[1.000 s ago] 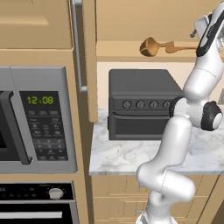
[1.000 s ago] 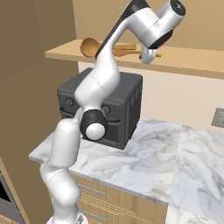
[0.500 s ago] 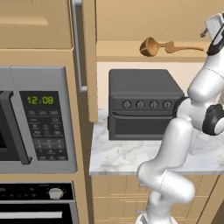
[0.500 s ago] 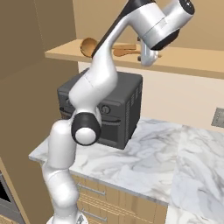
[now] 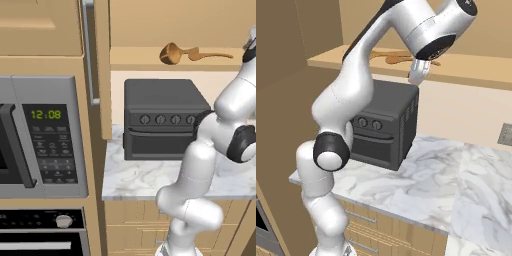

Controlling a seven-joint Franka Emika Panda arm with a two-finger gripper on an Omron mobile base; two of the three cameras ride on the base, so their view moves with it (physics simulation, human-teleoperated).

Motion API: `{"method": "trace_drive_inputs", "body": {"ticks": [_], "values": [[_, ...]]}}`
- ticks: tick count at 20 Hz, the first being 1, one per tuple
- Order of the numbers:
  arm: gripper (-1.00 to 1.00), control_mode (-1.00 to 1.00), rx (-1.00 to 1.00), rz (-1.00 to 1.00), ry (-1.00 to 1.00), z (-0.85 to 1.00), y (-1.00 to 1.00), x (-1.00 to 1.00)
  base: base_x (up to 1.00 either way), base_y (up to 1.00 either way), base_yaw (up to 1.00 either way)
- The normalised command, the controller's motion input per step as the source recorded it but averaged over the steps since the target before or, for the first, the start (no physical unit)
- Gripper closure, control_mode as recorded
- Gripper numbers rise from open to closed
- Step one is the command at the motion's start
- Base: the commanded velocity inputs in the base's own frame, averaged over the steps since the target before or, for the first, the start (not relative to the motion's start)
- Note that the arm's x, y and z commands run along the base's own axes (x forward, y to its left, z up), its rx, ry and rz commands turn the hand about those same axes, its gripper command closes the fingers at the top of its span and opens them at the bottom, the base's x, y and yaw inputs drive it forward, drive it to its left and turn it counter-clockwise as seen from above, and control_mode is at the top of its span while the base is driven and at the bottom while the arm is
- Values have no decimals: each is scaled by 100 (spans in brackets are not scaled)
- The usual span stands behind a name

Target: Organize the utensils by type. Pick up the wooden spoons from the counter and place them in the open cabinet. Then pick up the metallic utensils from the counter and place them in the open drawer.

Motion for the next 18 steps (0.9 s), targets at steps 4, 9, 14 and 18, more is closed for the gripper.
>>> {"method": "trace_drive_inputs", "body": {"ticks": [4,9,14,18], "values": [[-100,-100,0,-44,-1,-56,49,-73,0,0,0],[-100,-100,0,-48,-3,-63,52,-67,0,0,0],[-100,-100,3,-63,1,-47,39,-39,0,0,0],[-100,-100,17,-87,6,-9,19,-16,0,0,0]]}}
